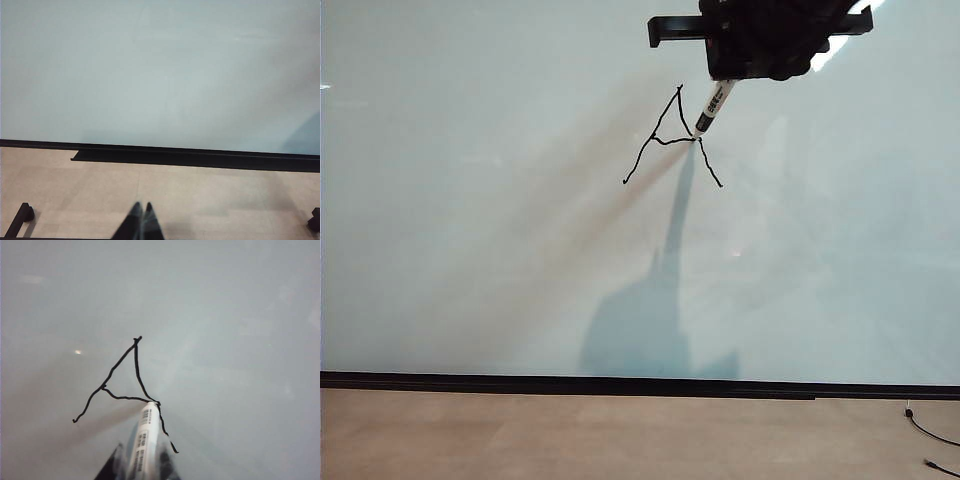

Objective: Pick up the pen on the shelf to the right of the whiteboard and write the letter A.

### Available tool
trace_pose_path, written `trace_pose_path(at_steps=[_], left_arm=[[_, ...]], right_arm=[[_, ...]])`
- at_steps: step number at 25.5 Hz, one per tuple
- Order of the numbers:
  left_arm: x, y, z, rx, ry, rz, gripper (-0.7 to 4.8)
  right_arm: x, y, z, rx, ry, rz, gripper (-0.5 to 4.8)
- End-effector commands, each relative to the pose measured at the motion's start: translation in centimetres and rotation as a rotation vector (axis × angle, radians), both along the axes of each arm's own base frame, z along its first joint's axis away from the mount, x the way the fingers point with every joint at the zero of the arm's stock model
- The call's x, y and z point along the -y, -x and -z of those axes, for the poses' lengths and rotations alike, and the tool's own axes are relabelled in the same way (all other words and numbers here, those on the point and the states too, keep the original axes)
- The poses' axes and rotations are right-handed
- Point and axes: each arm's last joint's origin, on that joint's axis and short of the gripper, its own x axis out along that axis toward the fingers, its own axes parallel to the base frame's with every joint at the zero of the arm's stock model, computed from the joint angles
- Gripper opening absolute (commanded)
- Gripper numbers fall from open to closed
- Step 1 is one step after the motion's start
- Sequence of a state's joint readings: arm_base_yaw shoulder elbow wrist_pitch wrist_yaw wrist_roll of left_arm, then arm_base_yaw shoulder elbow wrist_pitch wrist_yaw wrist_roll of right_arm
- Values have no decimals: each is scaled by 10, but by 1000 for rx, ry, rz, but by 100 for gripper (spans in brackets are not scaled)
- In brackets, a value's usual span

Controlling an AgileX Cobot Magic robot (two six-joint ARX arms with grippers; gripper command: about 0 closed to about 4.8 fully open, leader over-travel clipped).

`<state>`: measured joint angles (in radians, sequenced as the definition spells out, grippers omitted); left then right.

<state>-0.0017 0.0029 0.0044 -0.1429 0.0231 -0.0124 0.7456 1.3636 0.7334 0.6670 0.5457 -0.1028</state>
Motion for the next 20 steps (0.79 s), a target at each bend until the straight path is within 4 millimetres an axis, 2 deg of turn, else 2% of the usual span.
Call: trace_pose_path(at_steps=[1, 8, 15, 16, 18, 20], left_arm=[[0, 0, -2, 11, -4, 4, -5], [0, 0, -2, 11, -4, 4, -4], [0, 0, -2, 10, -4, 4, -4], [0, 0, -2, 11, -4, 4, -4], [0, 0, -2, 11, -4, 4, -4], [0, 0, -2, 11, -4, 4, -5]], right_arm=[[2, 0, -4, 18, -12, 35, -5], [2, 2, -5, 13, -7, 35, -5], [3, 15, -5, 17, -7, 15, -5], [2, 20, -6, 20, -11, -7, -5], [-5, 50, -8, 7, -3, -44, -5], [-3, 79, -7, 0, 27, -30, -5]])
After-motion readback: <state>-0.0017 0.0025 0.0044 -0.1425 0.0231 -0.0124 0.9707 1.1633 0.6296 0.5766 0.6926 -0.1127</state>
